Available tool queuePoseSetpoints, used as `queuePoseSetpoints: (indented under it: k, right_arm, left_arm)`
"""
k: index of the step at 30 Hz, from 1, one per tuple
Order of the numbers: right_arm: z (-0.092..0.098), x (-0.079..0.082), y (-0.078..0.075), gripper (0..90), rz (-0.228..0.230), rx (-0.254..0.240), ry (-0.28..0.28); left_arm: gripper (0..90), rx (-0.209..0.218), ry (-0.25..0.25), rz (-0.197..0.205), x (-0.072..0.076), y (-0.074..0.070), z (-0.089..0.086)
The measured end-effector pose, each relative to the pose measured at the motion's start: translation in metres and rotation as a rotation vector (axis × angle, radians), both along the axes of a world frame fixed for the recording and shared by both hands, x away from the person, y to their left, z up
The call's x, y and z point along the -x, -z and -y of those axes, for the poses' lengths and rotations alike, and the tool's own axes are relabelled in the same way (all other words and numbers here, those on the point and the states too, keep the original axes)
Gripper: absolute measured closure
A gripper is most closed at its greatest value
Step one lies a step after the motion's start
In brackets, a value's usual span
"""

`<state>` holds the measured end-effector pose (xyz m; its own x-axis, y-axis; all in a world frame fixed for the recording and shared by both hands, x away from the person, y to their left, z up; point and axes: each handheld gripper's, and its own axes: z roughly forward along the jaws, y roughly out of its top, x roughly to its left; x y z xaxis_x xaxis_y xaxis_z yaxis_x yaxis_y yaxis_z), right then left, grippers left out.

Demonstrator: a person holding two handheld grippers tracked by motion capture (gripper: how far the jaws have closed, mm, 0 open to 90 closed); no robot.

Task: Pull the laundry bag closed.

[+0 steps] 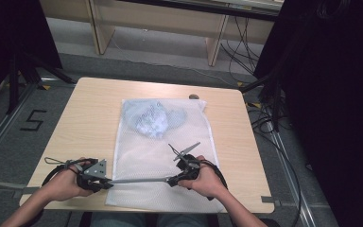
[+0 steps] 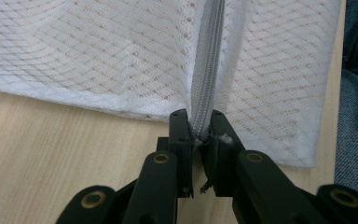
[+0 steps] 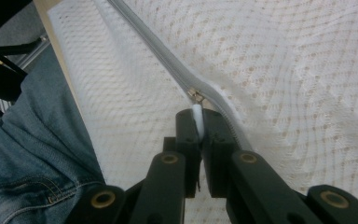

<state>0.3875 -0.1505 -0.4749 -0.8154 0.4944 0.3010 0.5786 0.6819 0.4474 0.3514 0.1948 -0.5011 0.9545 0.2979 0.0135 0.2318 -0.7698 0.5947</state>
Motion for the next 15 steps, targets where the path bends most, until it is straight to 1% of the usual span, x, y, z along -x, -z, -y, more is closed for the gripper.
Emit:
queuePoseSetpoints:
  k: [1, 2, 3, 4, 5, 6, 7, 8, 9, 10, 12, 13, 15]
  right_arm:
    - [0.0002, 0.0014, -0.0016, 87.0, -0.02, 0.01, 0.017]
    - [0.0004, 0.0016, -0.0018, 87.0, -0.024, 0.006, 0.024]
    - [0.0017, 0.0007, -0.0018, 87.0, -0.018, 0.01, 0.023]
    - [0.0025, 0.0005, -0.0022, 87.0, -0.021, 0.006, 0.024]
    - [0.0038, -0.0001, -0.0023, 87.0, -0.013, 0.007, 0.025]
    - [0.0047, -0.0001, -0.0029, 87.0, -0.017, 0.013, 0.033]
    - [0.0056, -0.0011, -0.0027, 87.0, -0.029, 0.007, 0.023]
    - [0.0061, -0.0009, -0.0031, 87.0, -0.015, 0.006, 0.03]
    - [0.0063, -0.0004, -0.0037, 87.0, -0.025, 0.01, 0.039]
    - [0.0068, -0.0006, -0.0037, 87.0, -0.02, 0.014, 0.038]
    - [0.0072, -0.0007, -0.0037, 87.0, -0.02, 0.01, 0.038]
    - [0.0069, -0.0003, -0.0036, 87.0, -0.029, -0.004, 0.032]
    - [0.0083, -0.0009, -0.0039, 87.0, -0.027, 0.015, 0.042]
  left_arm:
    - [81.5, 0.0, 0.0, 0.0, 0.0, 0.0, -0.0001]
    - [81.5, 0.0, 0.0, 0.0, 0.0, 0.0, -0.0001]
    - [81.5, 0.001, 0.0, 0.0, 0.0, 0.0, -0.0001]
    - [81.5, 0.002, -0.002, -0.001, 0.0001, 0.0001, -0.0001]
    - [81.5, 0.002, -0.001, -0.001, 0.0, 0.0001, -0.0001]
    - [81.5, 0.002, -0.001, -0.001, 0.0, 0.0001, 0.0]
    - [81.5, 0.001, -0.001, -0.001, 0.0, 0.0001, 0.0]
    - [81.5, 0.001, -0.001, -0.001, 0.0, 0.0, 0.0]
    - [81.5, 0.001, -0.001, -0.001, 0.0, 0.0, 0.0]
    - [81.5, 0.001, -0.001, -0.001, 0.0, 0.0, 0.0001]
    - [81.5, 0.0, -0.001, -0.001, 0.0, 0.0, 0.0]
    - [81.5, 0.001, -0.001, -0.001, 0.0, 0.0, 0.0001]
    - [81.5, 0.001, -0.001, -0.001, -0.0001, 0.0001, -0.0001]
